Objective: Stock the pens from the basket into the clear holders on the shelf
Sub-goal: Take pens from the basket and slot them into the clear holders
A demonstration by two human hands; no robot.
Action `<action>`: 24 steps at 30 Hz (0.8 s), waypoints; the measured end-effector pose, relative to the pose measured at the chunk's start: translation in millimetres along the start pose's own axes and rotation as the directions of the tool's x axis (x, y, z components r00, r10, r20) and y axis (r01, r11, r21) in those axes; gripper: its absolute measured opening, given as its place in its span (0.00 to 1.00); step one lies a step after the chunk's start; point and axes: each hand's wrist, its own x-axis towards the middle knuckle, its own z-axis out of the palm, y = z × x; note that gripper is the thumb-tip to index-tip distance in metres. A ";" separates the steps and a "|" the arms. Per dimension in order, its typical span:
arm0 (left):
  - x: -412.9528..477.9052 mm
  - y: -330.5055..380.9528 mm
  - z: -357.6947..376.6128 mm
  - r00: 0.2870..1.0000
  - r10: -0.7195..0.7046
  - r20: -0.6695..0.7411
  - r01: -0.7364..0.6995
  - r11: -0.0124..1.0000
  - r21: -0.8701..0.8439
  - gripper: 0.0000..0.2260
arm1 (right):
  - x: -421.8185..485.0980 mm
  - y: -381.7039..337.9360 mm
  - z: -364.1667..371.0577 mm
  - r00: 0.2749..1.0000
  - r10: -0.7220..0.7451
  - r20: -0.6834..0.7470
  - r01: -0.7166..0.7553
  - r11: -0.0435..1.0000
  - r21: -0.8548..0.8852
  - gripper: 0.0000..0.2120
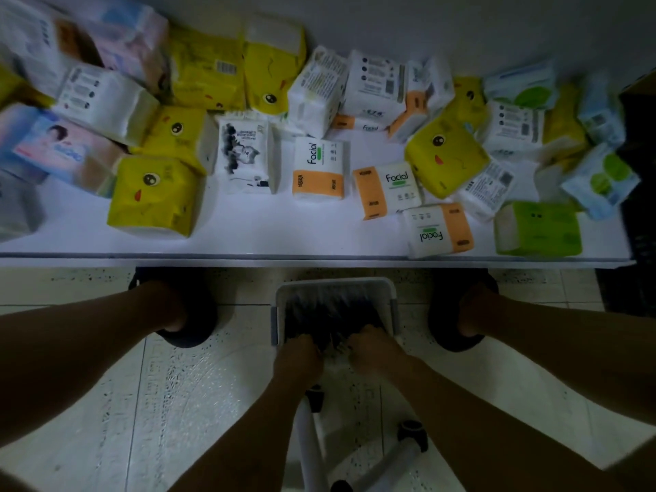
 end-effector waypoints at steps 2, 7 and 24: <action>-5.5 5.8 -8.0 0.999 0.004 -0.044 -0.009 0.993 -0.116 0.11 | 7.3 0.6 8.8 0.999 0.035 0.042 -0.031 0.996 -0.082 0.18; -15.1 15.6 -35.9 0.983 -0.058 -0.172 -0.018 0.913 -0.408 0.09 | 6.8 -8.2 19.3 0.988 0.104 0.111 -0.069 0.956 -0.285 0.30; -87.9 51.7 -53.5 0.980 0.000 -0.200 -0.059 0.955 -0.292 0.19 | -54.9 -22.1 -37.8 0.924 0.164 -0.344 -0.001 0.903 0.429 0.09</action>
